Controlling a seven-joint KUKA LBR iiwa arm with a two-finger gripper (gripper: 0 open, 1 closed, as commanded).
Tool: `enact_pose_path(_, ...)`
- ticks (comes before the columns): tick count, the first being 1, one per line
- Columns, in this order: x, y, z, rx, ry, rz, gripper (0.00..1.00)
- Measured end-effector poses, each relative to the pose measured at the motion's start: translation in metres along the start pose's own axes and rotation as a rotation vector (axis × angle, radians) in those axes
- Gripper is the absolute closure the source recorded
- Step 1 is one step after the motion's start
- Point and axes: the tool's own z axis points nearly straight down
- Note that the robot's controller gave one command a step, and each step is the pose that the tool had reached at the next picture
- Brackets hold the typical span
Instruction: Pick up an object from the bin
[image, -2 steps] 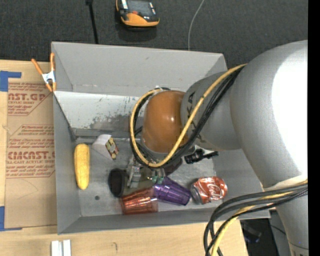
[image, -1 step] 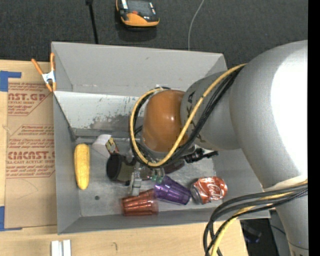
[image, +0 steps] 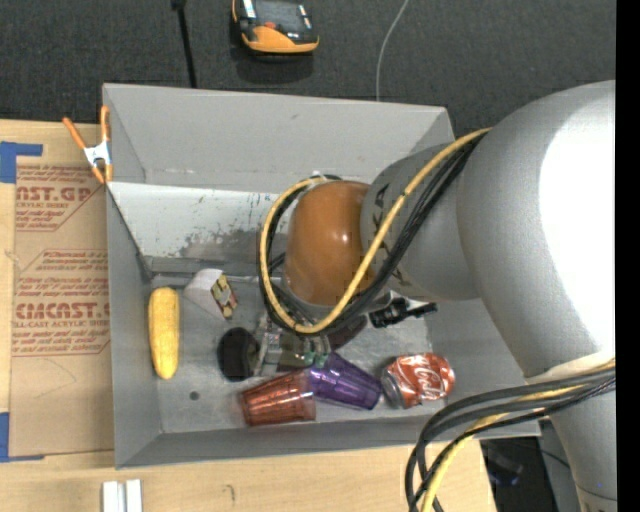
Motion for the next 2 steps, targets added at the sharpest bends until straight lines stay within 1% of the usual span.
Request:
enact_pose_path(1,0.0,0.0,0.0,0.0,0.0,0.0,1.0)
enact_pose_path(2,0.017,-0.006,-0.044,0.004,0.012,-0.006,1.0)
